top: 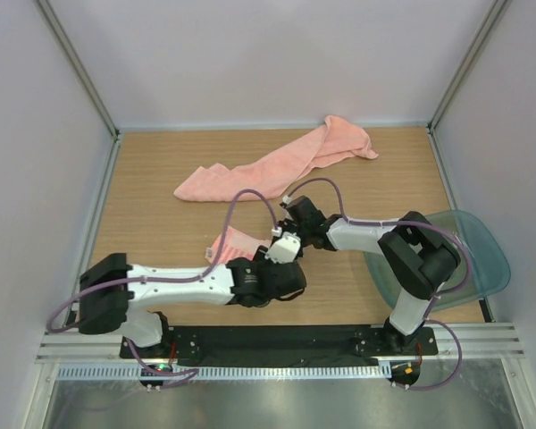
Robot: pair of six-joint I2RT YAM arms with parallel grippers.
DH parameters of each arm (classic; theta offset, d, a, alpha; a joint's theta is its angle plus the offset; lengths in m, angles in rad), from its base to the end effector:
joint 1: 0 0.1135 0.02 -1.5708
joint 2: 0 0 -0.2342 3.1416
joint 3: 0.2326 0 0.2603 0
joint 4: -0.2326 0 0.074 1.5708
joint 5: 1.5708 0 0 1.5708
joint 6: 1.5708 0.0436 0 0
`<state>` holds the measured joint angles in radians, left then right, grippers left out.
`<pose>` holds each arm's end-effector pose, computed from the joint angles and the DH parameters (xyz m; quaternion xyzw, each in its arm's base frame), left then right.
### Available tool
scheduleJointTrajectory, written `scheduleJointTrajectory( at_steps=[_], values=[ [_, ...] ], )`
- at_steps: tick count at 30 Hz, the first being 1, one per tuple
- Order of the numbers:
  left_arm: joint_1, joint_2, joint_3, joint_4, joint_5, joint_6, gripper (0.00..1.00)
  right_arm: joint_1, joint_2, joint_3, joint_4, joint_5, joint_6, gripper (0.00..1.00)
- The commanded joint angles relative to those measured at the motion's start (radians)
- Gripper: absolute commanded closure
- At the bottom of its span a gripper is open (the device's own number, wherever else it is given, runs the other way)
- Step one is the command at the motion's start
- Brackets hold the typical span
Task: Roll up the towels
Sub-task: Roll the towel
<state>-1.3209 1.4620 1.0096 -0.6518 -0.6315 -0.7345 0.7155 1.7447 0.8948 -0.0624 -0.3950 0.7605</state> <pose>0.0986 -0.2821 0.1920 0.1986 0.9061 -0.0320 0.3722 0.2476 0.2375 0.1031 -0.0425 0.9291 0.3507 0.1096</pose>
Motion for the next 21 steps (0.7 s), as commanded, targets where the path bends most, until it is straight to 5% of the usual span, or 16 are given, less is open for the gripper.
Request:
scheduleJointTrajectory(
  at_steps=[1, 10, 21],
  values=[
    [-0.029, 0.098, 0.055, -0.003, -0.145, 0.035, 0.42, 0.007, -0.048, 0.030, -0.050, 0.004, -0.024, 0.82],
    [-0.038, 0.236, 0.041, 0.059, -0.097, 0.049, 0.39, 0.007, -0.053, 0.020, -0.039, -0.002, -0.026, 0.82],
    [-0.034, 0.227, -0.097, 0.190, -0.030, 0.038, 0.39, 0.007, -0.053, 0.029, -0.050, -0.004, -0.029, 0.82]
  ],
)
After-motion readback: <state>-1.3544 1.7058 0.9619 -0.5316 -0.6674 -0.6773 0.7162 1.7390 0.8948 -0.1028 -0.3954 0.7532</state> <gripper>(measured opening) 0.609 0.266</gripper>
